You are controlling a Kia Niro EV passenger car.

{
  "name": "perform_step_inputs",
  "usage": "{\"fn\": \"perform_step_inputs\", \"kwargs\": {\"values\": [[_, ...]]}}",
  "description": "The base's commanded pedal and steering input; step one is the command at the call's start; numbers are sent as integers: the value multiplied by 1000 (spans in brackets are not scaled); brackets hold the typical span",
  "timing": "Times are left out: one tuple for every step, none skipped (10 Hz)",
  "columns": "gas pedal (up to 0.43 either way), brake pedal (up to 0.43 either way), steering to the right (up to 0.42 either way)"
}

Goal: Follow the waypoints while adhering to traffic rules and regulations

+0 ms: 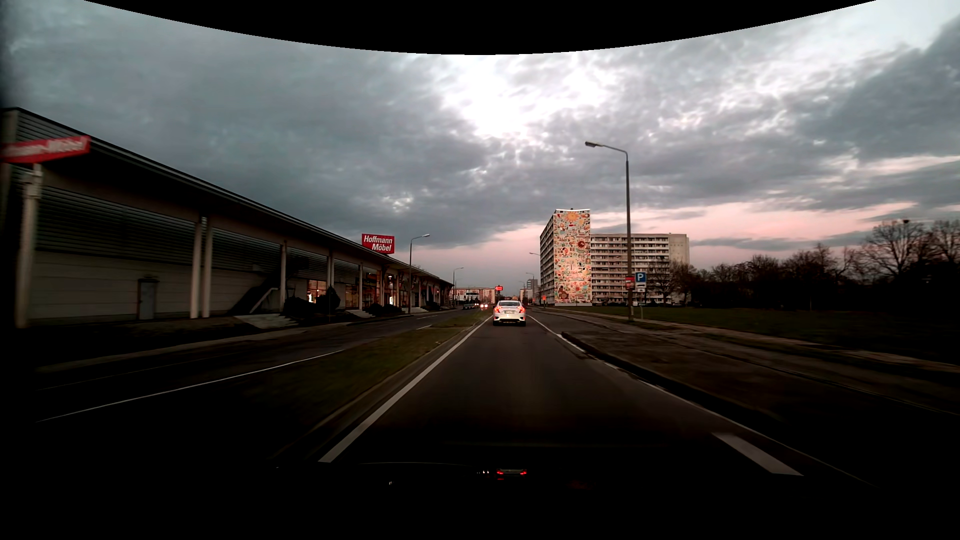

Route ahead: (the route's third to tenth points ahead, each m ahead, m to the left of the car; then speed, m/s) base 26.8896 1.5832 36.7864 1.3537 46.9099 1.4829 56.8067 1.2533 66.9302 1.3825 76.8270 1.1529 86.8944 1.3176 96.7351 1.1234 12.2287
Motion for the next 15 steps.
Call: {"fn": "perform_step_inputs", "kwargs": {"values": [[47, 0, -1], [47, 0, 0], [47, 0, 2], [47, 0, 3], [47, 0, 3], [47, 0, 2], [47, 0, 3], [47, 0, 5], [47, 0, 4], [47, 0, 5], [47, 0, 5], [59, 0, 4], [59, 0, 4], [59, 0, 3], [67, 0, 2]]}}
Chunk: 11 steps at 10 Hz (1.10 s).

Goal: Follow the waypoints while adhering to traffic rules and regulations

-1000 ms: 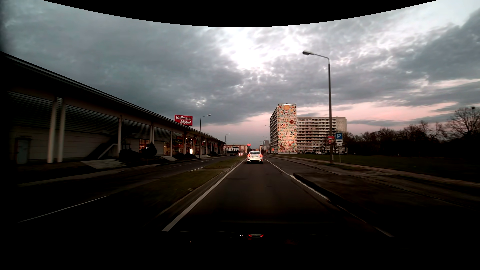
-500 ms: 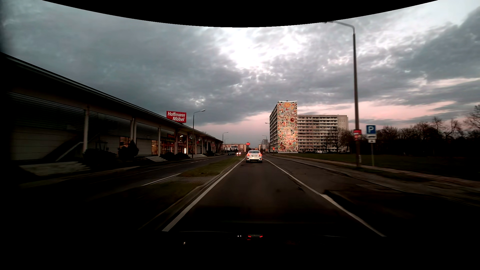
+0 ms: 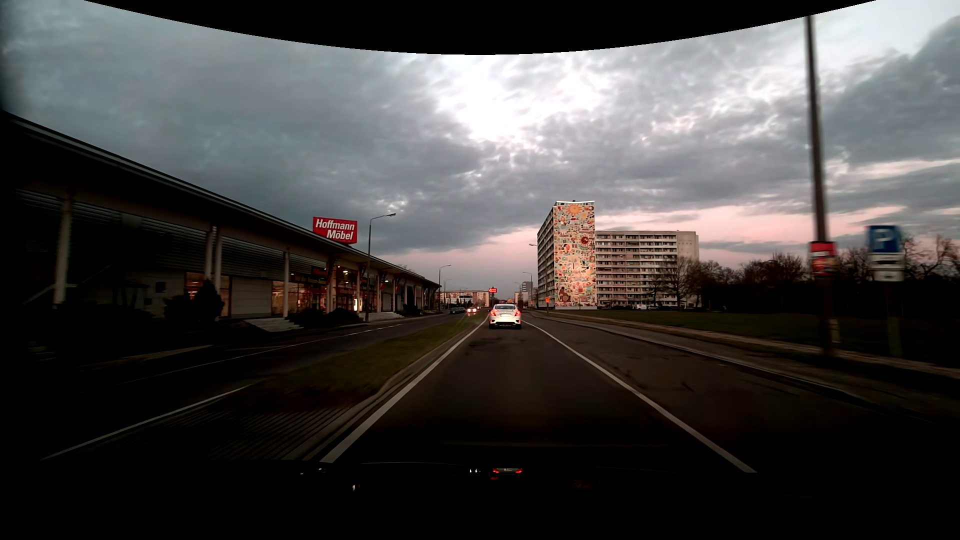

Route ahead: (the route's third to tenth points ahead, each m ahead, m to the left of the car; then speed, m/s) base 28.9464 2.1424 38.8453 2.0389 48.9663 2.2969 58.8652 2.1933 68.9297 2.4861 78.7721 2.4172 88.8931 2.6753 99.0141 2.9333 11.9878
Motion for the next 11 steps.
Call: {"fn": "perform_step_inputs", "kwargs": {"values": [[67, 0, 2], [67, 0, 1], [67, 0, 1], [67, 0, 1], [79, 0, 1], [79, 0, 0], [79, 0, -2], [79, 0, -6], [79, 0, -7], [79, 0, -7], [87, 0, -7]]}}
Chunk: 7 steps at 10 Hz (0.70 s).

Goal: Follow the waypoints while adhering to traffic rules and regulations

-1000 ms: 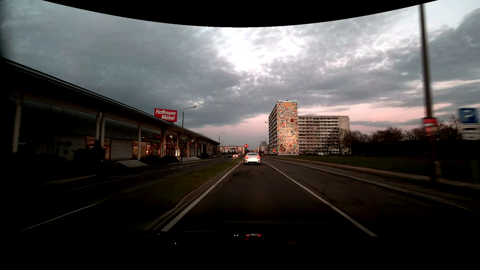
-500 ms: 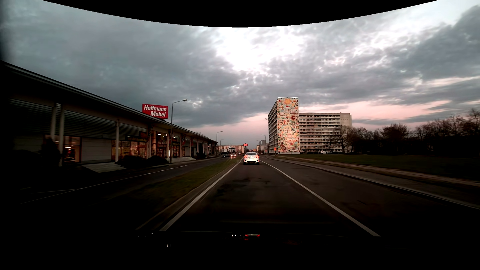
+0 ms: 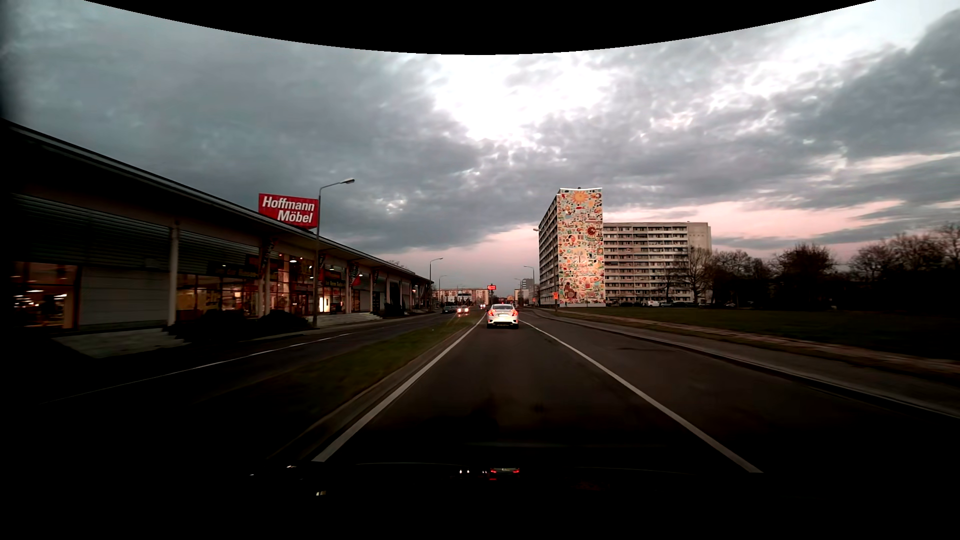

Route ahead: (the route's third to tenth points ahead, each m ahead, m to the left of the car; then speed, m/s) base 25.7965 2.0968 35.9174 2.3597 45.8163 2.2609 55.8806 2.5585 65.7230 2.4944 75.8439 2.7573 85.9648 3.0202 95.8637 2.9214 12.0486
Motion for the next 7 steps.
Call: {"fn": "perform_step_inputs", "kwargs": {"values": [[87, 0, -8], [87, 0, -8], [98, 0, -8], [98, 0, -5], [98, 0, -2], [98, 0, -1], [98, 0, -1]]}}
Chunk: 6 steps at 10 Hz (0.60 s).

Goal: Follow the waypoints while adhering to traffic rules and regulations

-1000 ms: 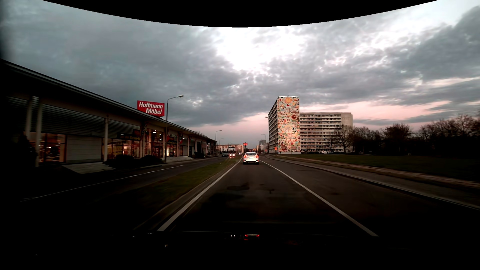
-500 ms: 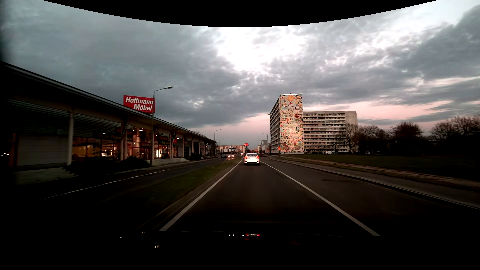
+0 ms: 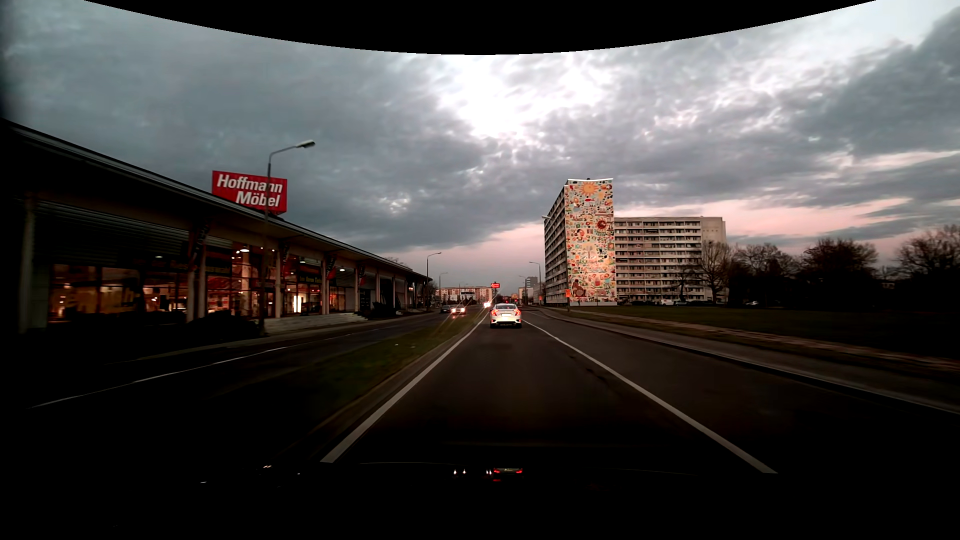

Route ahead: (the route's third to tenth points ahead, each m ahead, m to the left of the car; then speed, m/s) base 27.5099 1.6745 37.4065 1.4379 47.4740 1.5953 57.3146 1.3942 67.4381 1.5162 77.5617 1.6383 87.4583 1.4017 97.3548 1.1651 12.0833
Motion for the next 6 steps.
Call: {"fn": "perform_step_inputs", "kwargs": {"values": [[98, 0, -1], [98, 0, -1], [98, 0, -1], [98, 0, -1], [98, 0, -3], [98, 0, -4]]}}
